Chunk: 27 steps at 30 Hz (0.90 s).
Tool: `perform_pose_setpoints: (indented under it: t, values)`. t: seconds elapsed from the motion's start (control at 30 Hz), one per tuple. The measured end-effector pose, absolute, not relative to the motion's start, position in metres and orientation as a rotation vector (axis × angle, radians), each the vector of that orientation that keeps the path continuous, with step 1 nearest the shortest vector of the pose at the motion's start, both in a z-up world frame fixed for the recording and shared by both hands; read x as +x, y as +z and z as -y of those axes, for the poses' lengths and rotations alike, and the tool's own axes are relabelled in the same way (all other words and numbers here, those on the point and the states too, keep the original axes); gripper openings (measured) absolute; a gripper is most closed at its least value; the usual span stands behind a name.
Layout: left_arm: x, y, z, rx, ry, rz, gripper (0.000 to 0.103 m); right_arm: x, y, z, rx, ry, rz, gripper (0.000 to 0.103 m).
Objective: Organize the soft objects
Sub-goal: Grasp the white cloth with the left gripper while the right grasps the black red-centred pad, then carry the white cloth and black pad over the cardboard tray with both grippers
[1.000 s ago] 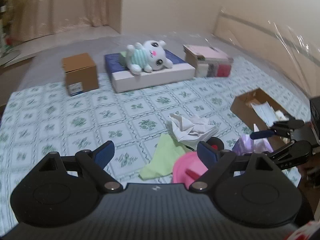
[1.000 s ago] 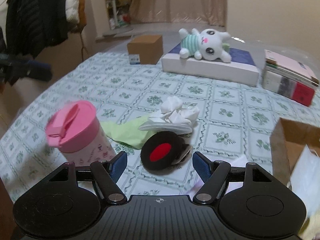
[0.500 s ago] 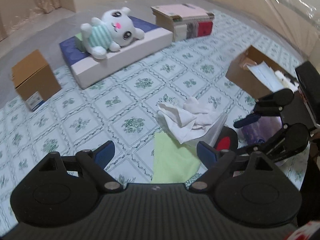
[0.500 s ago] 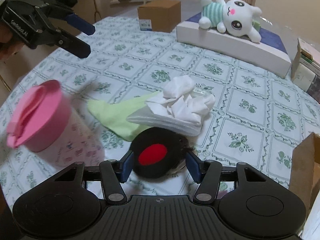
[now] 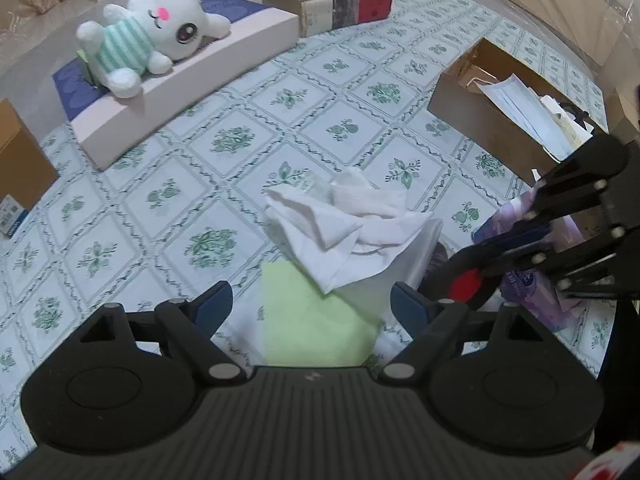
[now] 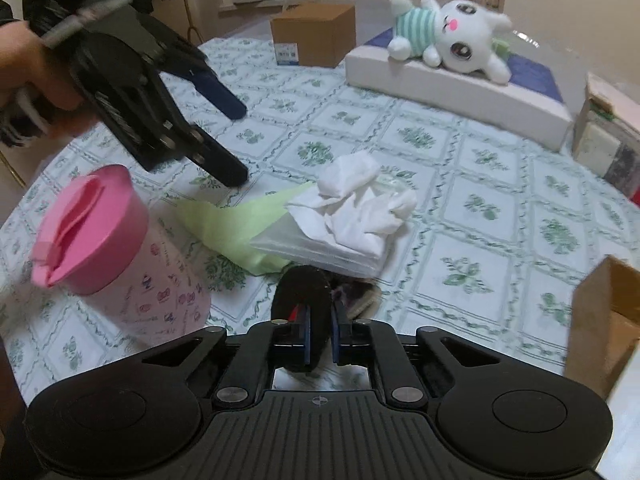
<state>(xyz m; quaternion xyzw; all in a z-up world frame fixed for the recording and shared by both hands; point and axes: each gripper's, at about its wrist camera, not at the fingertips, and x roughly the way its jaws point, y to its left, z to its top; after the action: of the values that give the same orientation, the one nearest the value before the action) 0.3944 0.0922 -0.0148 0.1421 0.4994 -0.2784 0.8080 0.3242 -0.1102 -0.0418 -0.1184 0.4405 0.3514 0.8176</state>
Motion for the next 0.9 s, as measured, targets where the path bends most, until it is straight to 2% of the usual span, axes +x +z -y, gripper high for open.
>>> perform_pose_setpoints:
  t: [0.33, 0.53, 0.7, 0.77, 0.83, 0.9]
  values:
    - [0.429, -0.030, -0.058, 0.294, -0.590, -1.129, 0.084, 0.328, -0.004, 0.161, -0.198, 0.639, -0.830, 0.009]
    - [0.449, -0.048, -0.030, 0.316, -0.592, -1.171, 0.078, 0.344, -0.006, 0.179, -0.134, 0.590, -0.804, 0.009]
    - [0.462, -0.065, -0.016, 0.318, -0.609, -1.240, 0.076, 0.354, -0.014, 0.185, -0.113, 0.586, -0.809, 0.009]
    - [0.466, -0.071, -0.011, 0.334, -0.608, -1.262, 0.071, 0.356, -0.017, 0.185, -0.108, 0.587, -0.812, 0.009]
    - [0.468, -0.075, -0.008, 0.367, -0.601, -1.277, 0.050, 0.356, -0.020, 0.186, -0.104, 0.588, -0.813, 0.009]
    - [0.469, -0.077, -0.007, 0.375, -0.596, -1.288, 0.040, 0.356, -0.022, 0.189, -0.097, 0.588, -0.812, 0.009]
